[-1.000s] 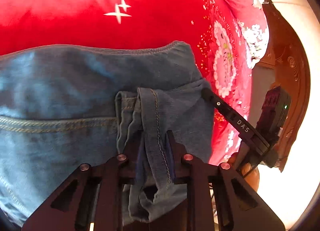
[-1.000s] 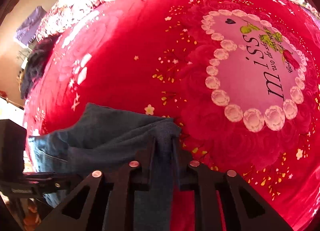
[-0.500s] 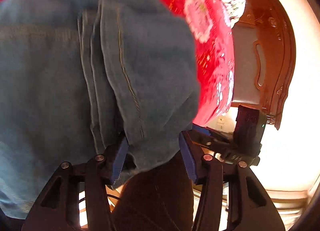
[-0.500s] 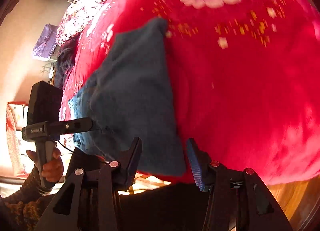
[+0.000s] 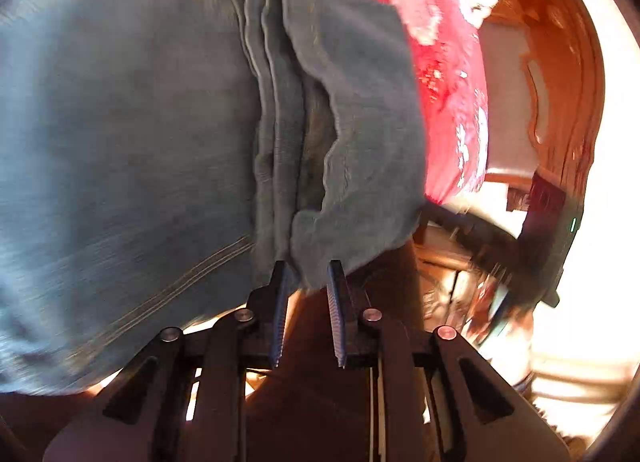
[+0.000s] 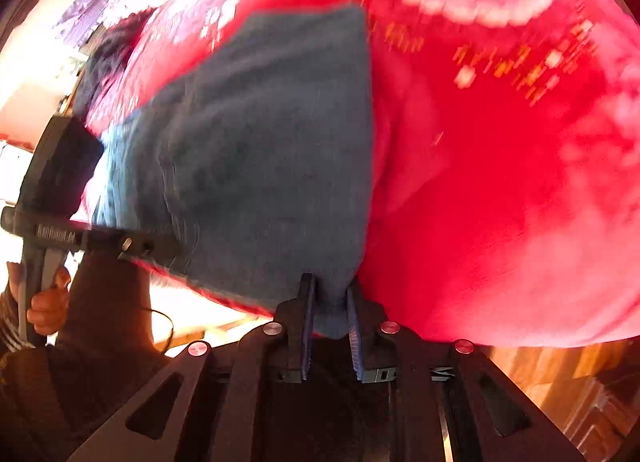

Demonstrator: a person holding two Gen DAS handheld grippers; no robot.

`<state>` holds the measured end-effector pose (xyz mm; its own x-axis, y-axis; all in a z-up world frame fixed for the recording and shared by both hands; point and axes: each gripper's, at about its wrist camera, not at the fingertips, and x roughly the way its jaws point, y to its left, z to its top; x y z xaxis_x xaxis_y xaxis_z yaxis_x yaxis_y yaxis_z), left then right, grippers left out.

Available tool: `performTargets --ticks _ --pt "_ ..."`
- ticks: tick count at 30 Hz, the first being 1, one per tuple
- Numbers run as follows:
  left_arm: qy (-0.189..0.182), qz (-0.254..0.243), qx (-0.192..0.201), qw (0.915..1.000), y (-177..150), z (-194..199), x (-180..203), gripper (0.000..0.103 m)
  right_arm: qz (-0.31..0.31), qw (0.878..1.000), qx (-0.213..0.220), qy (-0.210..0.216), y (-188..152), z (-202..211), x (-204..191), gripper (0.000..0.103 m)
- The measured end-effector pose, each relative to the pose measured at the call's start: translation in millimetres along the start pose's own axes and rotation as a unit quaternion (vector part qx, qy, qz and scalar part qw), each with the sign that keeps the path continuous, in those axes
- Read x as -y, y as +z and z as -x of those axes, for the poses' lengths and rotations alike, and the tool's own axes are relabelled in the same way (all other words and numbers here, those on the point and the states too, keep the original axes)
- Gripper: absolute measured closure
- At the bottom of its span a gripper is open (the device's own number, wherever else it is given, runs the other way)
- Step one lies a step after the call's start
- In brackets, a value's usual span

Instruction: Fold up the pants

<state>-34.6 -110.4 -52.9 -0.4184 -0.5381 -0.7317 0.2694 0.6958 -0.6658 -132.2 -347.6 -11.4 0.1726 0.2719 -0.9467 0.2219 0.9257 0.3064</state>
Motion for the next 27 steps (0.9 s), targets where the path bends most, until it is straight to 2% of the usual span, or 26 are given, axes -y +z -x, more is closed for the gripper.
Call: performTargets --ticks 1,3,5,9,13,15,19,23,27 --pt "0.002 -0.006 0.010 0.9999 -4 14 -3 0.082 -0.002 1.000 0.016 -0.010 2 9 -2 0.076" --pt "-0.001 -0.004 0.038 0.9993 -11 42 -15 0.061 0.004 0.998 0.062 -0.020 8 30 -14 0.065" --pt "-0.001 0.011 0.078 0.9969 -18 76 -35 0.052 0.027 0.995 0.095 -0.014 9 38 -36 0.061" --pt "0.001 0.071 0.150 0.9861 -29 142 -95 0.051 0.112 0.986 0.121 0.021 17 22 -111 0.057" --pt "-0.003 0.130 0.192 0.9728 -40 187 -151 0.045 0.234 0.966 0.099 0.046 13 -15 -204 0.056" --pt "-0.007 0.143 0.196 0.9702 -38 196 -172 0.043 0.299 0.949 0.085 0.052 3 -36 -253 0.056" --pt "-0.031 0.161 0.187 0.9686 -23 194 -194 0.043 0.366 0.927 0.060 0.053 -16 -68 -316 0.052" --pt "-0.054 0.176 0.166 0.9689 -2 175 -216 0.043 0.422 0.906 0.048 0.008 -31 -96 -355 0.047" --pt "-0.073 0.185 0.152 0.9681 15 170 -229 0.043 0.441 0.896 0.031 -0.034 -38 -122 -374 0.046"
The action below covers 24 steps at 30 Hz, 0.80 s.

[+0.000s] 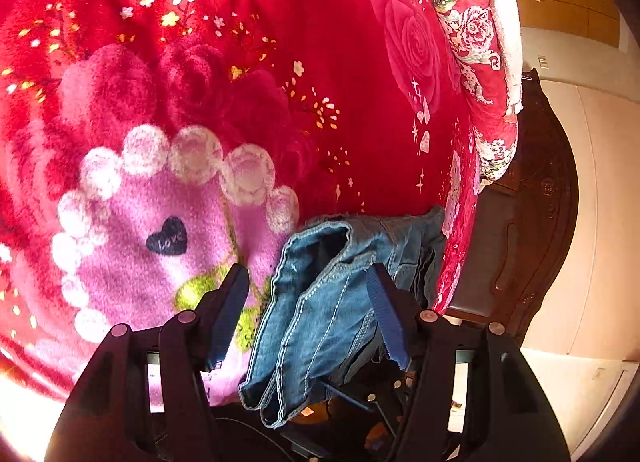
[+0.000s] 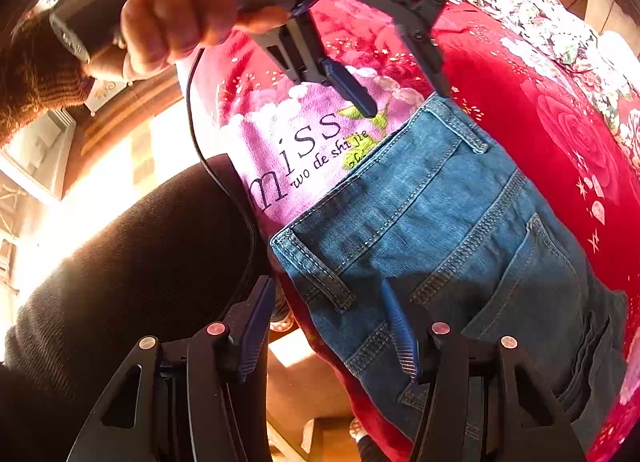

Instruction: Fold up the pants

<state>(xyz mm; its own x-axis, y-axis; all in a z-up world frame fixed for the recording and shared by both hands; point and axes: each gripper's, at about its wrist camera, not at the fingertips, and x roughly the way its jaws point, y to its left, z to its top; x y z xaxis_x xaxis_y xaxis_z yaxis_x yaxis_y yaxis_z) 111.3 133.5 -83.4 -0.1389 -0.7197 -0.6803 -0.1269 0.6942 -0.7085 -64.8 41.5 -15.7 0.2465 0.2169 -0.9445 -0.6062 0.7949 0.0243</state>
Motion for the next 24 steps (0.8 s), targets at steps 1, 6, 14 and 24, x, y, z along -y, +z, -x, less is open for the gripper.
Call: performTargets --ticks 1,6,14,24 --pt "0.000 -0.002 -0.002 1.0000 4 -3 2 0.043 0.010 1.000 -0.010 -0.015 2 -6 -6 0.045" --pt "-0.004 -0.008 -0.015 0.9999 25 -14 7 0.032 0.056 0.995 -0.033 -0.071 13 -36 -27 0.040" --pt "-0.009 -0.107 -0.062 0.9923 14 -39 48 0.064 0.031 0.997 -0.003 -0.064 10 -29 -11 0.084" --pt "-0.033 -0.112 -0.024 0.9928 -4 -24 77 0.096 -0.037 0.997 0.066 -0.035 4 17 27 0.092"
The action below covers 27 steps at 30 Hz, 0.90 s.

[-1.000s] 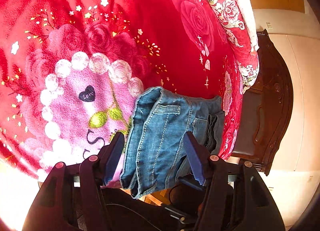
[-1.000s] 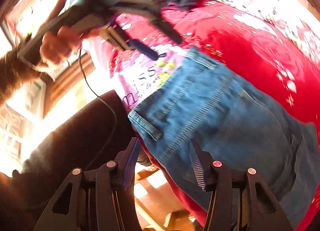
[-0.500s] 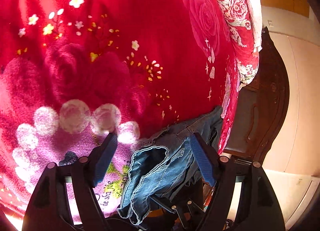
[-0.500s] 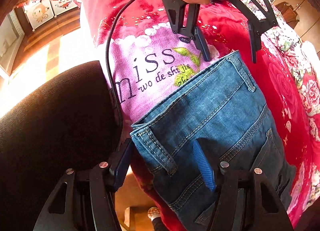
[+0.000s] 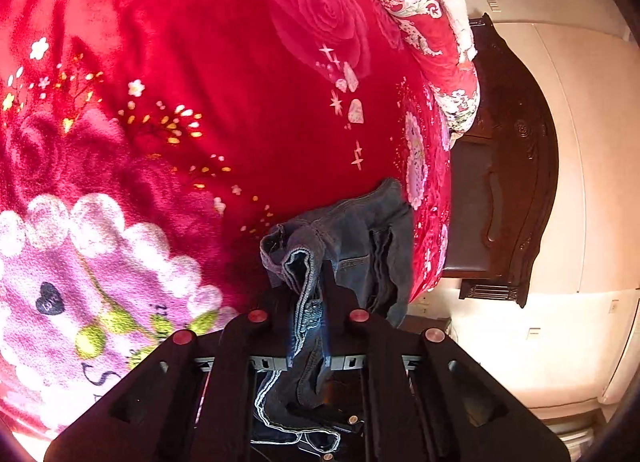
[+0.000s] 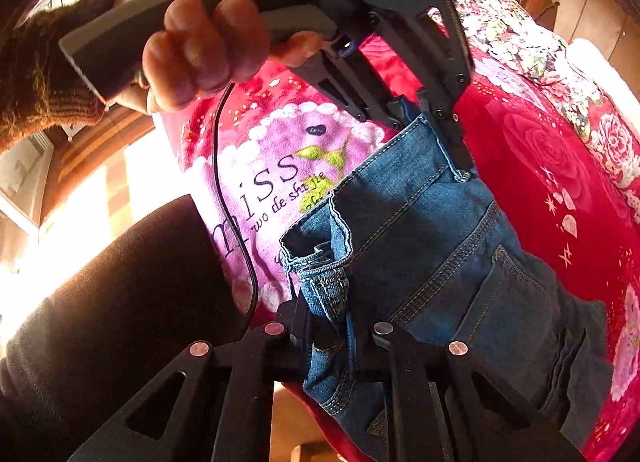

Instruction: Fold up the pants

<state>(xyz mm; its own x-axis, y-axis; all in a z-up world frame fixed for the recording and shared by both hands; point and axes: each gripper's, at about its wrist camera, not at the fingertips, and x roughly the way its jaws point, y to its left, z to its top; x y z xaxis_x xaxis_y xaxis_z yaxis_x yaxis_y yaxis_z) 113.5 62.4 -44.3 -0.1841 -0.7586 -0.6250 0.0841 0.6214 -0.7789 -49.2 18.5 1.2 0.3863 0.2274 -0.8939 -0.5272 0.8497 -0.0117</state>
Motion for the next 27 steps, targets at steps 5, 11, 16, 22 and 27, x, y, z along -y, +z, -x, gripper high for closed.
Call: performTargets --ticks 5,11,16,22,27 --pt "-0.014 -0.031 -0.002 0.9994 6 -19 57 0.096 -0.078 0.995 0.056 0.012 -10 52 40 0.092" --pt "0.005 -0.094 -0.050 0.9943 19 -103 149 0.095 -0.224 0.968 0.114 0.002 -67 122 124 0.092" --pt "0.006 -0.120 -0.114 0.9862 24 -213 212 0.095 -0.355 0.925 0.131 -0.034 -149 163 188 0.092" --pt "0.134 -0.164 -0.162 0.9640 7 -324 254 0.085 -0.548 0.830 0.109 -0.004 -264 151 254 0.090" --pt "0.095 -0.155 -0.164 0.9695 13 -306 270 0.079 -0.627 0.771 0.094 0.057 -308 128 266 0.080"
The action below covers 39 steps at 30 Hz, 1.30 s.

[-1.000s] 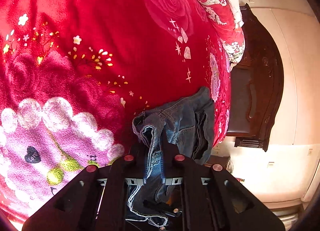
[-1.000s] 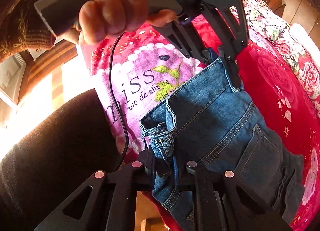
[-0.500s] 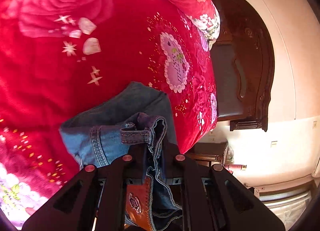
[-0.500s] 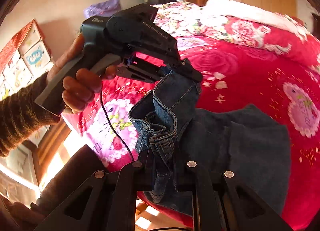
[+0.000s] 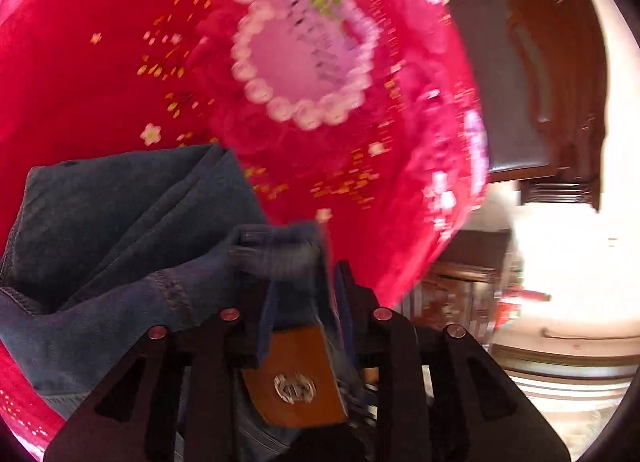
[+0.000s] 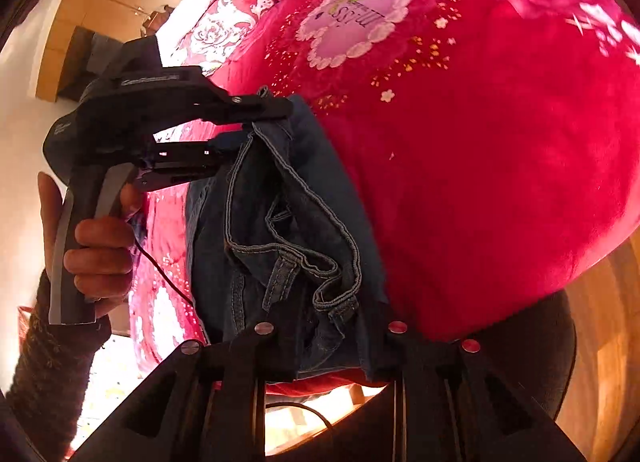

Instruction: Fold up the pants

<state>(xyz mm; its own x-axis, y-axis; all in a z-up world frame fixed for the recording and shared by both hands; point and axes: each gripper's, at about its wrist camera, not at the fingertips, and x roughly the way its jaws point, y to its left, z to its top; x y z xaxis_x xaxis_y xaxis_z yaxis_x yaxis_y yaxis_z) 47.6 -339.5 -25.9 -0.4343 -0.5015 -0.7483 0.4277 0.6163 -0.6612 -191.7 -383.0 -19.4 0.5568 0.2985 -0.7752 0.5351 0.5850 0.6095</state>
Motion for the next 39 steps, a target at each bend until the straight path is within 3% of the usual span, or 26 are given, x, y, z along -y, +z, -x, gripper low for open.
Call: performTargets --ticks 2,4,6,8,11,15,18,19,20,21,22,23,25,26,28,30,31,34,36,38,39 --pt "-0.033 0.001 0.027 0.9991 1 31 0 0.077 -0.004 1.000 -0.001 0.008 2 6 5 0.074" --pt "-0.059 -0.003 0.068 0.9959 -1 68 -7 0.067 0.007 1.000 0.004 -0.009 4 16 7 0.071" --pt "-0.034 0.002 0.113 0.9930 -9 99 -26 0.034 0.013 0.999 0.023 -0.022 11 31 6 0.071" --pt "-0.003 0.025 0.143 0.9893 -25 116 -59 0.032 0.020 0.998 0.057 -0.019 25 47 5 0.060" --pt "-0.029 0.111 0.127 0.9852 -57 107 -119 0.032 0.032 0.996 0.078 -0.002 58 43 -7 0.039" --pt "-0.077 0.197 0.137 0.9676 -93 89 -168 0.032 0.053 0.998 0.029 0.018 101 -14 -28 0.040" --pt "-0.096 0.200 0.158 0.9620 -102 86 -166 0.033 0.053 0.998 -0.008 -0.036 120 -56 -32 0.043" --pt "-0.091 0.190 0.160 0.9644 -101 87 -160 0.033 0.060 0.997 -0.018 -0.038 123 -66 -33 0.070" --pt "-0.087 0.179 0.166 0.9660 -99 90 -153 0.040 0.069 0.997 -0.025 -0.035 125 -70 -38 0.093" --pt "-0.097 0.163 0.174 0.9663 -97 94 -146 0.065 0.085 0.995 -0.024 -0.048 126 -69 -44 0.093" --pt "-0.113 0.153 0.177 0.9656 -94 98 -144 0.076 0.111 0.993 -0.010 -0.046 127 -62 -57 0.093" --pt "-0.109 0.145 0.182 0.9664 -91 99 -138 0.081 0.142 0.989 0.011 -0.036 128 -51 -72 0.093" --pt "-0.030 0.136 0.178 0.9740 -78 87 -130 0.082 0.171 0.984 0.039 -0.028 132 -41 -90 0.093" --pt "0.006 0.128 0.166 0.9778 -71 79 -130 0.082 0.173 0.984 0.034 -0.033 135 -47 -93 0.093" --pt "0.054 0.125 0.145 0.9801 -65 65 -128 0.095 0.181 0.980 0.003 -0.087 141 -79 -88 0.093" --pt "0.037 0.136 0.155 0.9779 -72 76 -130 0.096 0.169 0.978 -0.030 -0.117 141 -102 -71 0.092" --pt "0.027 0.141 0.166 0.9756 -77 85 -132 0.096 0.155 0.981 -0.036 -0.111 139 -103 -66 0.091" --pt "0.001 0.142 0.169 0.9753 -100 106 -139 0.082 0.131 0.989 -0.021 -0.061 134 -72 -62 0.084" --pt "-0.016 0.155 0.163 0.9743 -121 107 -146 0.047 0.130 0.990 -0.024 -0.042 126 -50 -57 0.075" --pt "-0.041 0.181 0.160 0.9695 -141 100 -153 0.038 0.122 0.992 -0.037 -0.022 116 -33 -48 0.053" --pt "-0.063 0.192 0.150 0.9679 -148 92 -154 0.038 0.115 0.992 -0.044 -0.011 110 -27 -43 0.051"
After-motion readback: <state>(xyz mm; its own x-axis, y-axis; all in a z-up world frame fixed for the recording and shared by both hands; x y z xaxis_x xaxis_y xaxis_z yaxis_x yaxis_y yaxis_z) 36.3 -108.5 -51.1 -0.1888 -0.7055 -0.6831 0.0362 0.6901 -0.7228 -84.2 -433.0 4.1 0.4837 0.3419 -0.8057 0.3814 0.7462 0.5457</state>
